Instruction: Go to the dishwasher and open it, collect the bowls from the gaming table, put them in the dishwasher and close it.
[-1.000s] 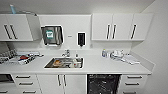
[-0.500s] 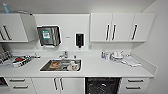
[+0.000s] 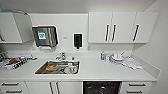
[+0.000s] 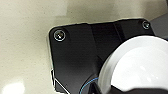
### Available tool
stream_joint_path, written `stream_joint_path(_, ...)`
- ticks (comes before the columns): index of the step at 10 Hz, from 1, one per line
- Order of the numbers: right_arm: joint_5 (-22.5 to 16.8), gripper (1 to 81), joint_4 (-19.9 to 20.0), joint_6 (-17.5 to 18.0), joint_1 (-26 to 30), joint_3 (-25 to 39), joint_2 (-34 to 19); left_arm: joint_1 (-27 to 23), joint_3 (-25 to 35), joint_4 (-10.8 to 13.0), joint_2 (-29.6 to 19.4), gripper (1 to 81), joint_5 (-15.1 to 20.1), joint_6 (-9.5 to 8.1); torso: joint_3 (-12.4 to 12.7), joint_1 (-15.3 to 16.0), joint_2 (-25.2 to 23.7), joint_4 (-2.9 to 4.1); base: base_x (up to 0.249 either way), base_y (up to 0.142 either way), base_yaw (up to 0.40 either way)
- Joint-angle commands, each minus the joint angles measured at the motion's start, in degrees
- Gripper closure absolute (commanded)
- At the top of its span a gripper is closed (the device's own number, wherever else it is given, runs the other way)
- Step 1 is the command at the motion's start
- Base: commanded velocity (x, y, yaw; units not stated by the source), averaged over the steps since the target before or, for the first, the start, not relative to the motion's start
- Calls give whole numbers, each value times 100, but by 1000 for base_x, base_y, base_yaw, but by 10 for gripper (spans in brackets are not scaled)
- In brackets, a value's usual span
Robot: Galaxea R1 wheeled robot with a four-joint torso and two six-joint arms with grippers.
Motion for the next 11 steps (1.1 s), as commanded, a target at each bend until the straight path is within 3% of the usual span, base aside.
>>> stream_joint_path(1,-284,811,-43,-13,275,16,-39,-309,14,54,-54,811,179,7,0,1,0,0,138,-65,0)
stream_joint_path(11,-284,811,18,4,257,16,-66,-318,14,19,-62,811,179,-1,0,3,0,0,108,0,0)
